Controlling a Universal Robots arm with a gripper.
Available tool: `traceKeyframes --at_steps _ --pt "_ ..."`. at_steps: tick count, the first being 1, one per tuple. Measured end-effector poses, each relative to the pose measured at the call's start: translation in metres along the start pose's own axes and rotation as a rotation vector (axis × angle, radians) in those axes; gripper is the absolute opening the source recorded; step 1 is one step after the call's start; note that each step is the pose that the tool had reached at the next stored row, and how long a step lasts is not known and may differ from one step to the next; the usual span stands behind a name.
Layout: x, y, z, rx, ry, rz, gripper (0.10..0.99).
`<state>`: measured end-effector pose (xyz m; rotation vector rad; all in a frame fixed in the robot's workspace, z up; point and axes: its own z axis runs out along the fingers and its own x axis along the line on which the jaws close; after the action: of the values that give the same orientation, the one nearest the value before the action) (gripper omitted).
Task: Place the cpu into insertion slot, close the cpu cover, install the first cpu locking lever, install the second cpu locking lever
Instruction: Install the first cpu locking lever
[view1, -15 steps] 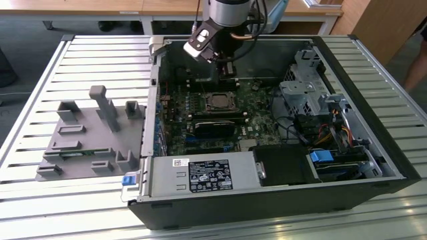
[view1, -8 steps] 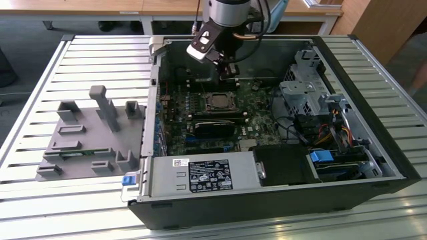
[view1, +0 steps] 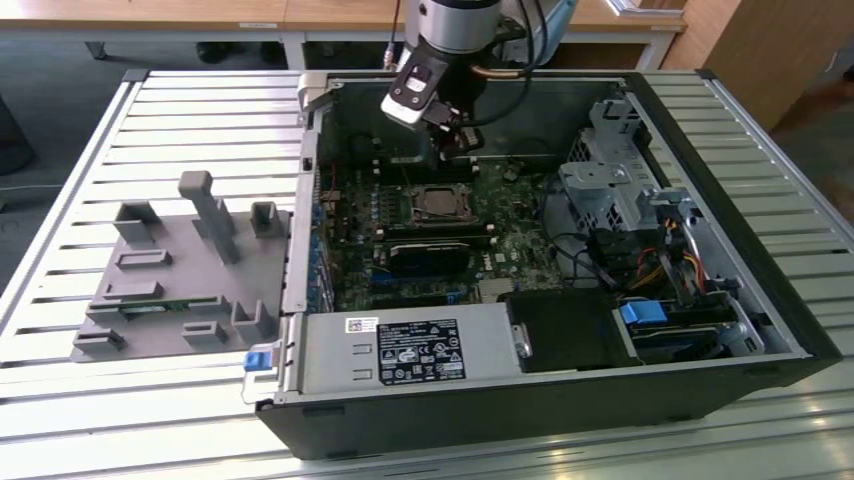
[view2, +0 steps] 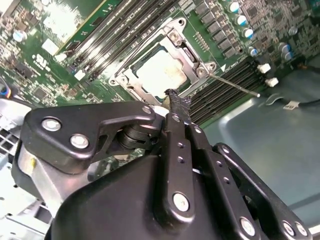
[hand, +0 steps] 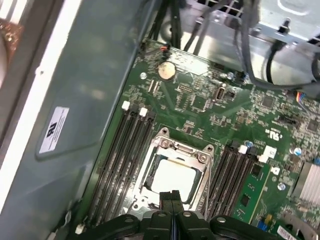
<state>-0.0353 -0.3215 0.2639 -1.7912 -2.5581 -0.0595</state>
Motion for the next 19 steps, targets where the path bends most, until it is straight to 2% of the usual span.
traceKeyframes --at_steps 6,19 --pt "0.0 0.0 0.0001 0.002 0.0004 -0.044 0.106" --pt "0.0 0.0 0.0002 0.011 0.0047 -0.271 0.106"
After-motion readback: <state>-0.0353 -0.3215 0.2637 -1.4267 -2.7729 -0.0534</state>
